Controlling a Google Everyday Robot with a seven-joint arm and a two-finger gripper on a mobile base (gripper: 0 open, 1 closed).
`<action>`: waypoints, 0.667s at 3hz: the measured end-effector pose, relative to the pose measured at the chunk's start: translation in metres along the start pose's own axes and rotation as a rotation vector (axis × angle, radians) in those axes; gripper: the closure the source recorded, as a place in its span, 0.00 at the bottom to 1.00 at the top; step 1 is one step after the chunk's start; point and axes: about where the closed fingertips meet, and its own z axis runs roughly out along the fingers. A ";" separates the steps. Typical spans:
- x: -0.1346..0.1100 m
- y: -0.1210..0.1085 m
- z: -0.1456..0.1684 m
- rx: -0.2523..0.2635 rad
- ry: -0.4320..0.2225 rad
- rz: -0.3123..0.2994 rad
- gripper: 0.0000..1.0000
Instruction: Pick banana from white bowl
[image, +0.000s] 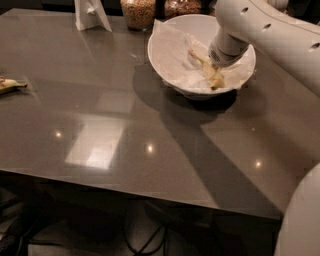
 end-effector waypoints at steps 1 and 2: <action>0.014 -0.010 0.010 0.051 0.044 -0.022 0.77; 0.011 -0.010 0.008 0.051 0.044 -0.022 0.99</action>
Offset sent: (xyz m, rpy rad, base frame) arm 0.0023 -0.0411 -0.0205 -0.1794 0.0022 -0.0313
